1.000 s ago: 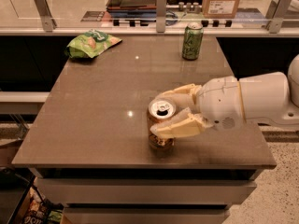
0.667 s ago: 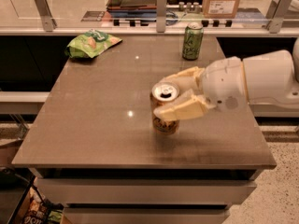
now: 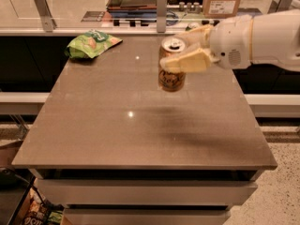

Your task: Move orange can near green rice chip bag

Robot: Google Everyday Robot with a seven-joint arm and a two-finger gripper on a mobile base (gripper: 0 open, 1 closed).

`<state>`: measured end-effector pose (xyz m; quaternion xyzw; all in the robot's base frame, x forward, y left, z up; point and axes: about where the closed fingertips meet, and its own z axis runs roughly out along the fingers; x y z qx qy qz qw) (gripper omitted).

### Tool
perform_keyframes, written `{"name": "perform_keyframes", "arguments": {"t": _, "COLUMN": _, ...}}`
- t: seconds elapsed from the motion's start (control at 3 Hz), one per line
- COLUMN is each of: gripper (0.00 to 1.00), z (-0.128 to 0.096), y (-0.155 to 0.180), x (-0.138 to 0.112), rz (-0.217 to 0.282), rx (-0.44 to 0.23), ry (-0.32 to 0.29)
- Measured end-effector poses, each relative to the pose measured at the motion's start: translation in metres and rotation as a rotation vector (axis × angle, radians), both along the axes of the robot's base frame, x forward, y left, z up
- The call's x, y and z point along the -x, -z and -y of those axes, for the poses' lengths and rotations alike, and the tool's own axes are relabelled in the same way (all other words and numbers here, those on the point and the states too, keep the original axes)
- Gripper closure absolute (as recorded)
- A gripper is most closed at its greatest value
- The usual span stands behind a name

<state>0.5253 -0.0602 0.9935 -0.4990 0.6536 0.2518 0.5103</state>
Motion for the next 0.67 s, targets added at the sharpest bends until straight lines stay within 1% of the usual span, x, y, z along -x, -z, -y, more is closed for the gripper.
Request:
{"name": "perform_keyframes", "arguments": {"t": 0.33, "gripper": 1.0, "z": 0.005, "y": -0.024, "x": -0.049, "rz": 0.031, "rx": -0.026, "ry": 0.073}}
{"name": "perform_keyframes", "arguments": {"t": 0.67, "gripper": 1.0, "z": 0.008, "y": -0.04, "x": -0.099, "rz": 0.075, "rx": -0.049, "ry": 0.123}}
